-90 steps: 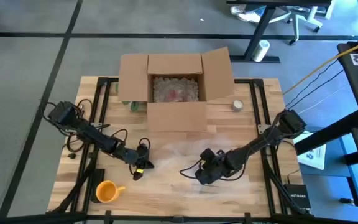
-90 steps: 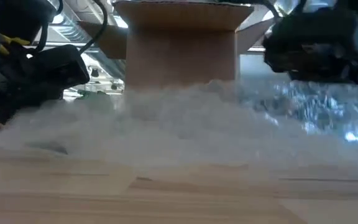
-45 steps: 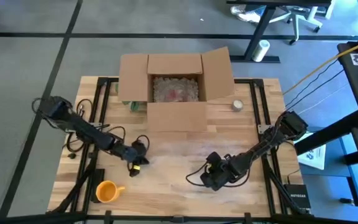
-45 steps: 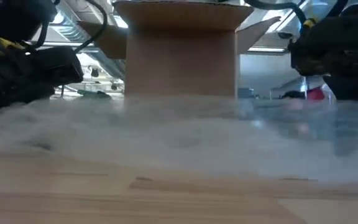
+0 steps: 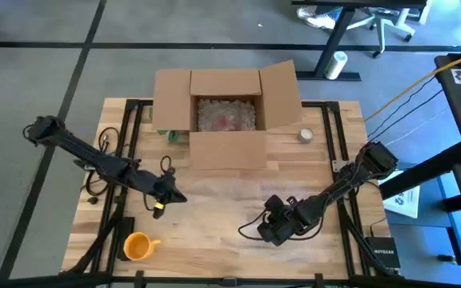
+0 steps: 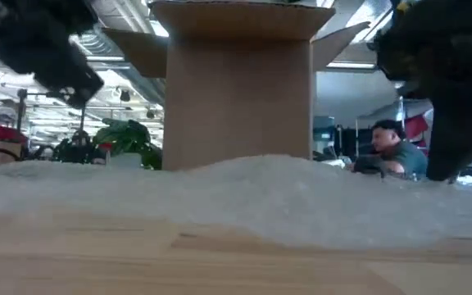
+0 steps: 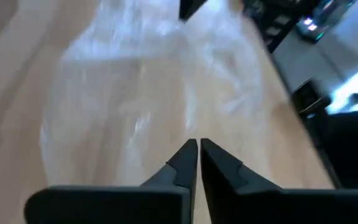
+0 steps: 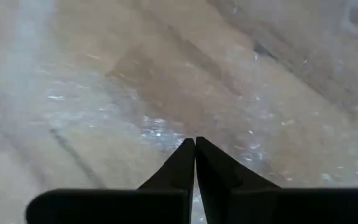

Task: Wrap mug
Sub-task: Put the yellow mug on the bubble wrap

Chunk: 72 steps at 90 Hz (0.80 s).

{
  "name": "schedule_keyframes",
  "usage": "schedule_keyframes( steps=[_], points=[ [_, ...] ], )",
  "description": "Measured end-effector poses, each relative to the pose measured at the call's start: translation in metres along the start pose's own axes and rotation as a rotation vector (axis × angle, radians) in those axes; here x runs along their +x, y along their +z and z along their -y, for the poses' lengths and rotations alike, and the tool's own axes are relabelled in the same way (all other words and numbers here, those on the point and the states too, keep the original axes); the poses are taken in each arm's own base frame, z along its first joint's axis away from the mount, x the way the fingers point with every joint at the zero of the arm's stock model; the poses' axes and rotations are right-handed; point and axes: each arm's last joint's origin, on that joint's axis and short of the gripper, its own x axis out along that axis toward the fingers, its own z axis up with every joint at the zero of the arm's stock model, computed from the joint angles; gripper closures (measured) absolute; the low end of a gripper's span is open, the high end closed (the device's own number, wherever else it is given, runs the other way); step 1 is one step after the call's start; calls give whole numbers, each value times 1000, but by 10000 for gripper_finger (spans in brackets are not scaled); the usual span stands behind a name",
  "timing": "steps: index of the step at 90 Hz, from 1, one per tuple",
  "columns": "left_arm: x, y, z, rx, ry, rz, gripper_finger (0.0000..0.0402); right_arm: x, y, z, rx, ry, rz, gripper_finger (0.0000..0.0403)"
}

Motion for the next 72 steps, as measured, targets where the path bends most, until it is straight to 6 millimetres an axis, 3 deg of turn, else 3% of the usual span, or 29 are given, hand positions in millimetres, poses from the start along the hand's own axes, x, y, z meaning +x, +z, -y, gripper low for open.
schedule_keyframes(
  steps=[22, 44, 58, 72],
  points=[
    [-10, 7, 1, -12, -25, 64, 338, -30, 28, -31, -159, 123, 101, 403],
    [-13, 0, -4, -7, 19, -18, 294, -59, 90, -66, -361, 347, 300, 395],
    [-20, -8, -12, -42, 144, -77, 290, -75, 130, -73, -422, 448, 361, 362],
    [-29, -8, -16, -11, 223, -43, 290, -76, 159, -83, -450, 503, 359, 313]
  ],
)
